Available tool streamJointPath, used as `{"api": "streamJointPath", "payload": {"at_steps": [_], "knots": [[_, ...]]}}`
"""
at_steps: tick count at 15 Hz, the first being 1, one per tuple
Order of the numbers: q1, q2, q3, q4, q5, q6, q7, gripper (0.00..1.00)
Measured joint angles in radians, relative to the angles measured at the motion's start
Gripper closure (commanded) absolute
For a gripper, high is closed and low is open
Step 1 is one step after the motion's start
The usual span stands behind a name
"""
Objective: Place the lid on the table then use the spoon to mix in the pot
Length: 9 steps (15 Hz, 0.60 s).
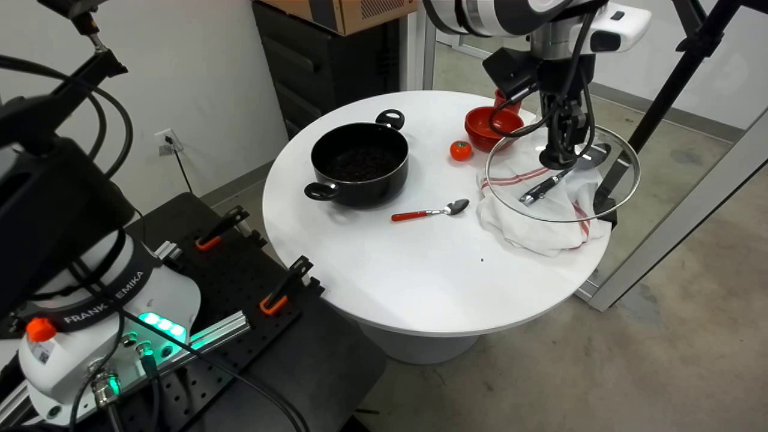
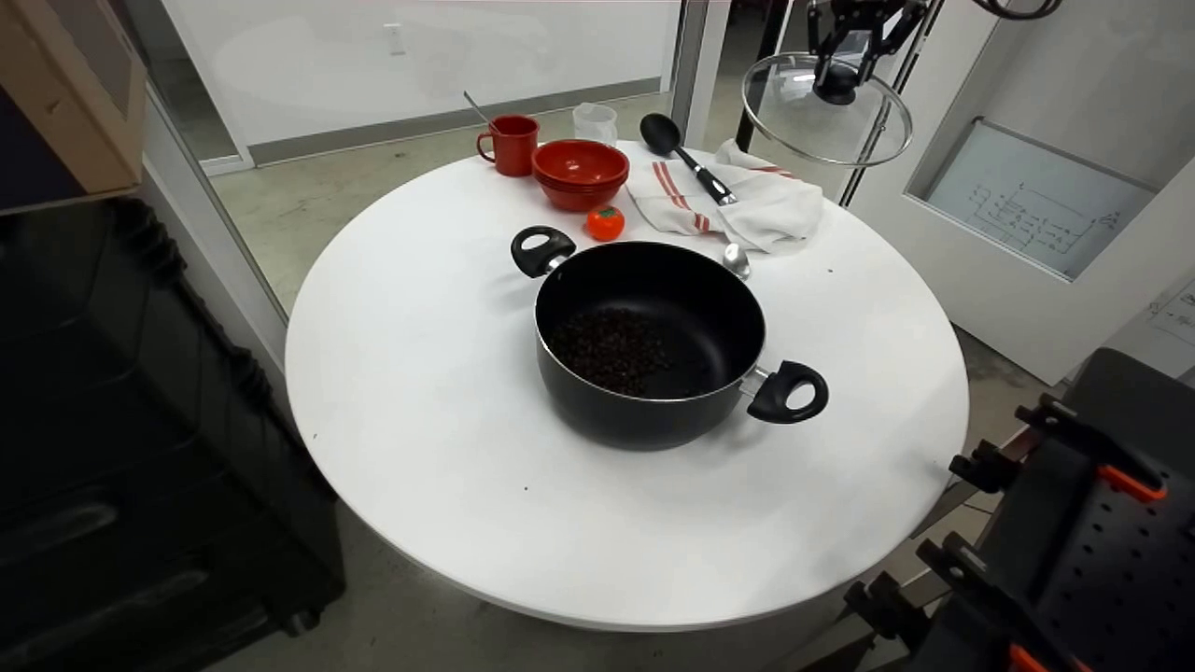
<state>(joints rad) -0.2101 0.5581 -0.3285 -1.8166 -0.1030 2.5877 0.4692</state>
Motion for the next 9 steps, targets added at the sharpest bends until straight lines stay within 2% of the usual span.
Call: {"api": "streamJointPath", "payload": {"at_steps": [9], "knots": [[0.024,0.21,-0.018,0.144,0.0,0.066,0.003,0.76]]}}
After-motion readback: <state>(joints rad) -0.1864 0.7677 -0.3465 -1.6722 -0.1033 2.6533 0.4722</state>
